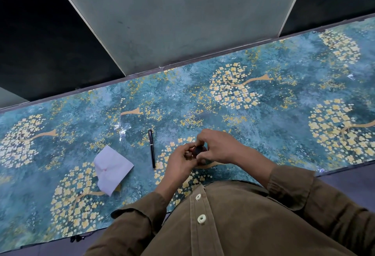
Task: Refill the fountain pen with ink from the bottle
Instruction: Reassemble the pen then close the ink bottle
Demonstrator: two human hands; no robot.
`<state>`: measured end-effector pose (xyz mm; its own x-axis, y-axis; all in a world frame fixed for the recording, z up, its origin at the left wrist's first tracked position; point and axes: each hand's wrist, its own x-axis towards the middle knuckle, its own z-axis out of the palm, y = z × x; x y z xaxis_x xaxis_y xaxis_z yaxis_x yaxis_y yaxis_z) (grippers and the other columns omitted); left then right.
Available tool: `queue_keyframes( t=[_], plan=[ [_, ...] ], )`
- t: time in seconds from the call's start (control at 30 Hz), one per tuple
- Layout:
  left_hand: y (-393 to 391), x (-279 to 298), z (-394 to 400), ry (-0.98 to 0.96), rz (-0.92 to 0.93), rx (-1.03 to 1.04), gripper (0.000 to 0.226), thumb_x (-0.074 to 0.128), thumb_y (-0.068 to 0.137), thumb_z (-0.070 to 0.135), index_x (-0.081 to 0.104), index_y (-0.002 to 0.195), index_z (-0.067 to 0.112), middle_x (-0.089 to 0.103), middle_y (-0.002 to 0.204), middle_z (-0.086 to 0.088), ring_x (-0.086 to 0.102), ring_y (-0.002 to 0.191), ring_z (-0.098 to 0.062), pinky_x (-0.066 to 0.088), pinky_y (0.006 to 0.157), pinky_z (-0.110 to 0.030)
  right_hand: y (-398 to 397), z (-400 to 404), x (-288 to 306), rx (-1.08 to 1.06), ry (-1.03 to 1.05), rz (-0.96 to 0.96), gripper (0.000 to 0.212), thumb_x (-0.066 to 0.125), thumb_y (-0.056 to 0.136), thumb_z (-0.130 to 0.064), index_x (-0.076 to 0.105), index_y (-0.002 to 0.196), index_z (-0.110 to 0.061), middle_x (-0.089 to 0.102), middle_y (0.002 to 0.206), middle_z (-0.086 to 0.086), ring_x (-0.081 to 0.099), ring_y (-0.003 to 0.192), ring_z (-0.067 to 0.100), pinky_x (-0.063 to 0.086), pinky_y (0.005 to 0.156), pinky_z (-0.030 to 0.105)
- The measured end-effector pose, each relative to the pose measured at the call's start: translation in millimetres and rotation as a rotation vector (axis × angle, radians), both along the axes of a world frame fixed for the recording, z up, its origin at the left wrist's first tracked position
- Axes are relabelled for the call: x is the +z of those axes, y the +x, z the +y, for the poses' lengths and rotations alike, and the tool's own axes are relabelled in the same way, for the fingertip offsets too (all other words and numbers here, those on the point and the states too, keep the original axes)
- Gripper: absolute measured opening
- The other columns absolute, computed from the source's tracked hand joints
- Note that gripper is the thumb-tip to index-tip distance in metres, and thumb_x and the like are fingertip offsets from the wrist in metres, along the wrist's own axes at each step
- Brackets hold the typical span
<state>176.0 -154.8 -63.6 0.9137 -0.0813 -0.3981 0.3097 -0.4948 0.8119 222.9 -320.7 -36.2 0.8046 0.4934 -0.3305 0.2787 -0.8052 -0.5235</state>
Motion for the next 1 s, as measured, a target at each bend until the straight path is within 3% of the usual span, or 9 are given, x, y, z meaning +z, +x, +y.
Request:
queue_keyframes(
  t=[0.13,0.27,0.4,0.53,0.63,0.77,0.87,1.0],
  plan=[
    [1,-2,1,0.022,0.023,-0.014,0.049,0.074,0.076,0.01,0.062,0.106,0.048,0.071,0.101,0.003,0.069,0.088,-0.012,0.06,0.083,-0.036,-3,5,-1,0.024,-0.054,-0.085,0.032,0.069,0.082,-0.046,0.056,0.099,-0.022,0.059,0.101,-0.003,0.057,0.086,0.022,0.048,0.072,0.039],
    [1,-6,2,0.039,0.01,-0.03,0.044,0.075,0.076,0.017,0.065,0.11,0.044,0.071,0.102,0.003,0.069,0.088,-0.013,0.059,0.084,-0.038,-2,3,-1,0.066,-0.045,-0.064,0.033,0.067,0.084,-0.044,0.059,0.106,-0.021,0.056,0.102,-0.003,0.054,0.083,0.02,0.05,0.073,0.041],
    [2,-8,1,0.075,-0.019,-0.055,0.038,0.079,0.074,0.029,0.071,0.111,0.037,0.071,0.096,0.006,0.067,0.083,-0.011,0.057,0.078,-0.031,1,-4,-2,0.135,-0.028,-0.042,0.033,0.065,0.088,-0.041,0.064,0.114,-0.023,0.057,0.102,-0.002,0.059,0.092,0.022,0.051,0.076,0.042],
    [1,-8,2,0.066,-0.038,-0.075,0.04,0.079,0.076,0.028,0.07,0.115,0.034,0.067,0.096,0.005,0.062,0.082,-0.01,0.05,0.073,-0.023,2,-5,-4,0.172,-0.005,-0.038,0.03,0.063,0.091,-0.038,0.065,0.117,-0.023,0.062,0.101,-0.001,0.06,0.093,0.022,0.052,0.077,0.044],
    [1,-8,2,0.067,-0.053,-0.065,0.042,0.077,0.073,0.03,0.071,0.115,0.035,0.068,0.099,0.006,0.062,0.086,-0.008,0.047,0.073,-0.02,1,-7,-7,0.134,0.043,-0.052,0.031,0.063,0.092,-0.039,0.066,0.12,-0.026,0.063,0.097,-0.002,0.058,0.088,0.018,0.051,0.075,0.04],
    [-3,-7,1,0.088,-0.093,-0.063,0.047,0.069,0.075,0.018,0.069,0.115,0.042,0.064,0.096,0.015,0.058,0.088,0.001,0.043,0.074,-0.015,-20,-6,-20,-0.023,0.154,-0.186,0.034,0.065,0.088,-0.041,0.068,0.121,-0.033,0.064,0.086,-0.003,0.058,0.076,0.015,0.047,0.064,0.032],
    [-5,-11,0,0.129,-0.11,-0.071,0.051,0.064,0.075,0.013,0.067,0.119,0.038,0.061,0.094,0.01,0.057,0.087,-0.009,0.041,0.073,-0.016,-33,-3,-30,-0.094,0.179,-0.279,0.037,0.057,0.086,-0.048,0.068,0.118,-0.031,0.064,0.08,-0.004,0.064,0.069,0.02,0.051,0.055,0.033],
    [-5,-13,-1,0.125,-0.106,-0.059,0.049,0.065,0.075,0.015,0.067,0.121,0.034,0.064,0.101,0.009,0.06,0.092,-0.01,0.046,0.078,-0.018,-28,-5,-32,-0.099,0.204,-0.232,0.036,0.063,0.089,-0.043,0.067,0.121,-0.026,0.065,0.088,-0.003,0.063,0.075,0.019,0.052,0.062,0.034]
  ],
)
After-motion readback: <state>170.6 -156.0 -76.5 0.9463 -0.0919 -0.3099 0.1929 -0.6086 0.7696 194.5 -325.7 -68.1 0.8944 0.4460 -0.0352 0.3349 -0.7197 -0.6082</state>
